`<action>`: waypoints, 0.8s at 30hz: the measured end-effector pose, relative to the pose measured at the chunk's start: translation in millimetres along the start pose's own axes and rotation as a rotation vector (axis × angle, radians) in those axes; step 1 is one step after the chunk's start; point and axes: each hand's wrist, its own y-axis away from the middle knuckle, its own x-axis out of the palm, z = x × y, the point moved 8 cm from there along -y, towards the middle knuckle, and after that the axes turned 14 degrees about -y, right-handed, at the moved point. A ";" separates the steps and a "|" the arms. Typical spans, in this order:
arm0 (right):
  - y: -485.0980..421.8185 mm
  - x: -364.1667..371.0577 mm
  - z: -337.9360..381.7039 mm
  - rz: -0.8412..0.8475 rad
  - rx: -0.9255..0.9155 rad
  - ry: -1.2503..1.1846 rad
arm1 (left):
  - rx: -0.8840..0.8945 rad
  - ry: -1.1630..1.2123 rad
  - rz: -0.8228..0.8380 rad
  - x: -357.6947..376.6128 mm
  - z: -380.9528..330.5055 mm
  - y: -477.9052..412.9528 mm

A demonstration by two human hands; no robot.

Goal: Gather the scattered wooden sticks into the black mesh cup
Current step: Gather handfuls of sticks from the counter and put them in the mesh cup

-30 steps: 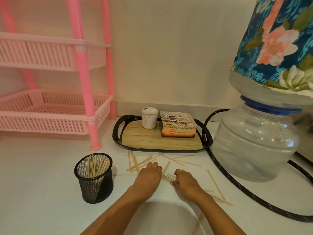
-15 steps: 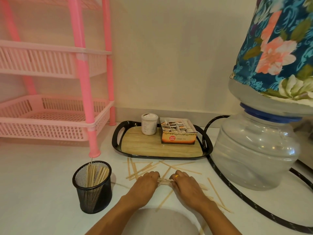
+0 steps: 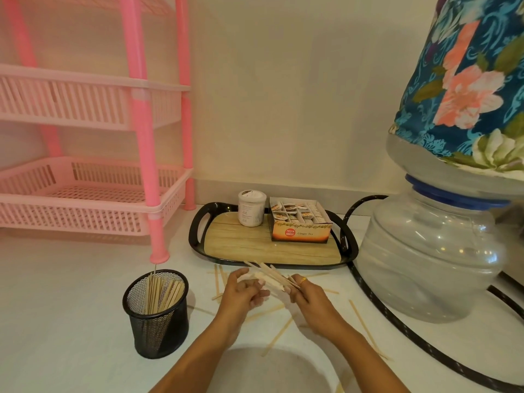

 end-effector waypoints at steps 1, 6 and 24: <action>0.4 2.3 1.9 -0.015 0.000 -0.067 | -0.019 0.023 0.026 5.0 2.0 2.0; -0.9 13.4 10.3 -0.081 0.011 -0.366 | 0.064 0.068 0.206 40.1 -8.4 14.1; 7.7 30.6 13.9 -0.149 -0.096 -0.530 | 0.467 -0.393 0.071 47.2 -54.8 23.0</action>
